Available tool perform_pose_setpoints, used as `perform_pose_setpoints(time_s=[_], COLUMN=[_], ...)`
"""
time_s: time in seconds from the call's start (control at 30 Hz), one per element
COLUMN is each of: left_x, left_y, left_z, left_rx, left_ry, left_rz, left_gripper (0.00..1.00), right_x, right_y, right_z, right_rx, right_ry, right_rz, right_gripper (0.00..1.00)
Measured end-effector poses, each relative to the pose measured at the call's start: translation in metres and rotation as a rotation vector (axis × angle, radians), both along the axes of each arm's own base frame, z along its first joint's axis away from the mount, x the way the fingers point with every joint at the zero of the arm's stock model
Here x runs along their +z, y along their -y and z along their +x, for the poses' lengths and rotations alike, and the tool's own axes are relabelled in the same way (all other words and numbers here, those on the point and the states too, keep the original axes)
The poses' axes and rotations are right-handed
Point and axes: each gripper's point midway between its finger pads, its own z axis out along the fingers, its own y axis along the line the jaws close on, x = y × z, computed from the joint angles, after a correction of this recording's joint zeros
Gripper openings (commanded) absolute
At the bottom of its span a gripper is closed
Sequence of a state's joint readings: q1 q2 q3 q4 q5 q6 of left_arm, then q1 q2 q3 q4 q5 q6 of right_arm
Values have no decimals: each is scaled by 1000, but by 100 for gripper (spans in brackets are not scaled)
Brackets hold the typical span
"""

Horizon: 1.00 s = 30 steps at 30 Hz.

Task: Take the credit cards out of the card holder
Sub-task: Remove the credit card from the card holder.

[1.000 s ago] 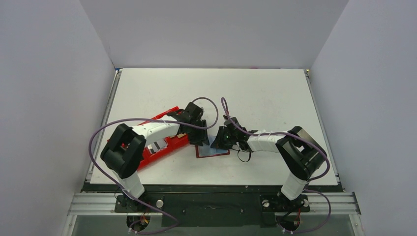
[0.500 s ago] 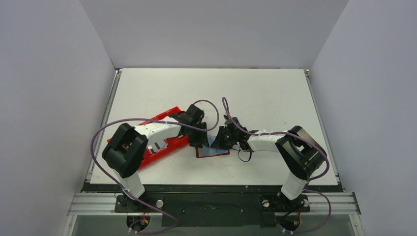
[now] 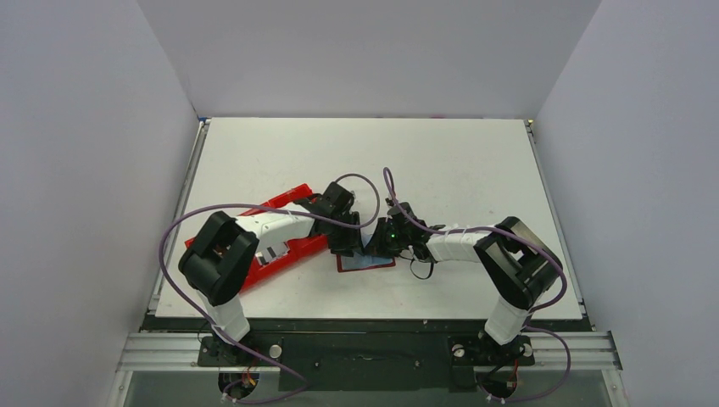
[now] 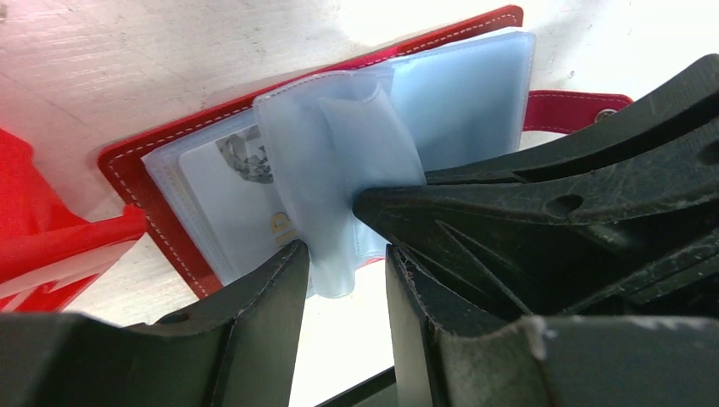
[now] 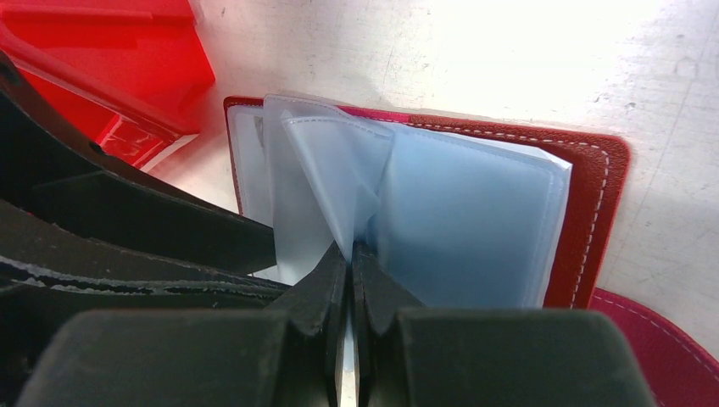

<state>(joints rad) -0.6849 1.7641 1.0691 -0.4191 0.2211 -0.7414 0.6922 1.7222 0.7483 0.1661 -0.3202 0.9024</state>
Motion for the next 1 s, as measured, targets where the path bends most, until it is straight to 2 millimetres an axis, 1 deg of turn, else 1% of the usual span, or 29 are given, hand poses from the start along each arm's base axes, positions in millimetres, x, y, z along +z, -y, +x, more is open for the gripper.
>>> perform_pose_setpoints(time_s=[0.2,0.27,0.3,0.33,0.37,0.4,0.47,0.6,0.8,1.0], left_x=[-1,-1,0,0,0,0,-1,-2,-1,1], left_y=[5,6,6,6,6,6,4,4,7,11], left_z=[-1,-1,-1,0,0,0,0,-1,-1,2], left_rx=[11,16,18,19,20,20,24,25,19,17], left_ry=[-9,-10,-10,-9,-9,-8,-12,-17,-7,5], left_rz=[-31,-33,-35,-36,-37,-37,-29,-30,-40,-56], left_gripper=[29,27,26,26,25,25,24,24,24,24], right_x=[0,0,0,1,1,2,4,9,15,27], right_y=[0,0,0,0,0,0,1,9,21,32], right_z=[0,0,0,0,0,0,0,1,-4,-3], right_rx=[0,0,0,-1,-1,-1,-3,-26,-47,-71], right_ry=[1,1,1,1,-1,1,4,8,-8,12], right_rz=[1,1,1,0,1,2,-1,-27,-83,-125], right_gripper=[1,5,10,13,18,21,29,35,38,40])
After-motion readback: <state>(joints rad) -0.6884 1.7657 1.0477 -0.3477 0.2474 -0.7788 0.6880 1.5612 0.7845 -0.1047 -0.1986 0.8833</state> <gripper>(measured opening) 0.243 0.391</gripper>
